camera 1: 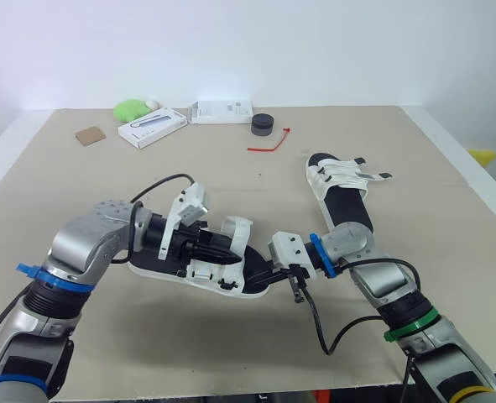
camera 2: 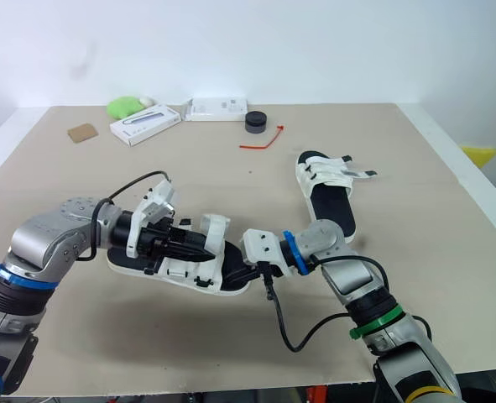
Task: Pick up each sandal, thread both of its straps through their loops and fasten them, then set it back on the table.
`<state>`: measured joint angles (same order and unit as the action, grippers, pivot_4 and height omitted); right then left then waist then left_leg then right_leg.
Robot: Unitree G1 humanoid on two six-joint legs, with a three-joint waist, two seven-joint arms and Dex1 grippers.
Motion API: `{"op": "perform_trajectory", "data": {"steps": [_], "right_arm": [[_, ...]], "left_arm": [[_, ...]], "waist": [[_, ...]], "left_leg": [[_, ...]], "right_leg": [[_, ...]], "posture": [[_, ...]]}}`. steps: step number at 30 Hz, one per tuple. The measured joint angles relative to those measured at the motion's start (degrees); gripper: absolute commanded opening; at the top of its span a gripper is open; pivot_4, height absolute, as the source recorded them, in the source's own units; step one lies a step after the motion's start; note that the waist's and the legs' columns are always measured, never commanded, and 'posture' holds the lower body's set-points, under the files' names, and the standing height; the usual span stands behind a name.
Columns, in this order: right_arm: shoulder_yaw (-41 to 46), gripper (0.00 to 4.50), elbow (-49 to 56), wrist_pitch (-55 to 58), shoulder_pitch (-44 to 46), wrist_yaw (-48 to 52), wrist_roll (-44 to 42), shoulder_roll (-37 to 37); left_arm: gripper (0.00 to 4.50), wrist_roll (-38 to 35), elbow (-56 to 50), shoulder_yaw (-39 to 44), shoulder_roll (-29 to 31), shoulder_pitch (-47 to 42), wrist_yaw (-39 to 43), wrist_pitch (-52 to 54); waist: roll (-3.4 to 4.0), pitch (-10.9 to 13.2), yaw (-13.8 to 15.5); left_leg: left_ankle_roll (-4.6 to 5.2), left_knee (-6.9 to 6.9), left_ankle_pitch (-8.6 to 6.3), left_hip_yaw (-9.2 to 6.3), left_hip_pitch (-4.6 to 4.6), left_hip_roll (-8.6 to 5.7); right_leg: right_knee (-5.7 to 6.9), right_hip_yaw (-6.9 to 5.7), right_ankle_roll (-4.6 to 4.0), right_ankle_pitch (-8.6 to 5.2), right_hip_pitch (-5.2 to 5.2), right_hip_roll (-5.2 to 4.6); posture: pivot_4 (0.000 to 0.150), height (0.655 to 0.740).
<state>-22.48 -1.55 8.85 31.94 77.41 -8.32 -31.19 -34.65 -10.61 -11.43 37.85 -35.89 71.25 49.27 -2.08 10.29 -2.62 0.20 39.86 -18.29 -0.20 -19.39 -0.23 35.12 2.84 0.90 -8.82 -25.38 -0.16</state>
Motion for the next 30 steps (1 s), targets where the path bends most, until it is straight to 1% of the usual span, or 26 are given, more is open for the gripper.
{"op": "perform_trajectory", "data": {"steps": [7, 8, 11, 16, 20, 30], "right_arm": [[0.00, 0.00, 0.00, 0.00, 0.02, 0.02, 0.02, 0.00], [0.00, 0.00, -0.01, -0.01, 0.02, 0.02, 0.02, 0.00], [0.00, 0.00, -0.01, -0.02, 0.03, 0.03, 0.05, -0.01], [0.00, 0.00, -0.01, -0.03, 0.04, 0.02, 0.07, -0.01], [0.00, 0.00, -0.01, -0.05, 0.04, 0.02, 0.08, -0.01], [0.00, 0.00, -0.01, -0.20, 0.05, 0.03, 0.11, -0.12]], "left_arm": [[1.24, 0.54, 0.53, -0.11, 0.02, -0.02, 0.15, -0.60], [1.01, 0.52, 0.48, -0.25, 0.04, -0.02, 0.34, -0.50], [0.09, 0.71, 0.14, -1.77, 0.28, 0.01, 0.75, -0.63], [0.09, 1.77, 0.24, -2.44, 0.31, 0.04, 0.90, -1.97], [0.09, 3.08, 0.38, -3.18, 1.42, 0.05, 1.57, -3.27], [0.09, 3.27, -0.83, -3.63, 1.72, 2.64, 1.72, -4.56]], "waist": [[0.00, 0.00, 0.00], [0.00, 0.00, 0.00], [0.00, 0.00, 0.00], [0.00, 0.00, 0.00], [0.00, 0.00, 0.00], [0.00, 0.00, 0.02]], "left_leg": [[0.00, 0.00, 0.00, 0.00, 0.00, -0.01], [0.00, 0.00, 0.00, 0.01, 0.00, -0.01], [0.00, 0.00, 0.00, 0.01, 0.00, -0.01], [0.00, 0.00, 0.00, 0.01, 0.00, -0.01], [0.00, 0.00, 0.00, 0.01, 0.00, -0.01], [0.00, 0.00, 0.00, 0.00, -0.01, 0.00]], "right_leg": [[0.00, 0.00, 0.00, 0.00, 0.00, 0.00], [0.00, 0.00, 0.00, 0.00, 0.00, 0.00], [0.00, 0.01, 0.00, 0.00, 0.00, 0.00], [0.00, 0.01, 0.00, 0.00, 0.00, 0.00], [0.00, 0.01, 0.00, 0.00, 0.00, 0.00], [0.00, 0.01, 0.00, 0.00, 0.00, -0.01]], "posture": [[0.150, 0.7400], [0.150, 0.7400], [0.150, 0.7400], [0.150, 0.7400], [0.150, 0.7400], [0.150, 0.7400]]}}
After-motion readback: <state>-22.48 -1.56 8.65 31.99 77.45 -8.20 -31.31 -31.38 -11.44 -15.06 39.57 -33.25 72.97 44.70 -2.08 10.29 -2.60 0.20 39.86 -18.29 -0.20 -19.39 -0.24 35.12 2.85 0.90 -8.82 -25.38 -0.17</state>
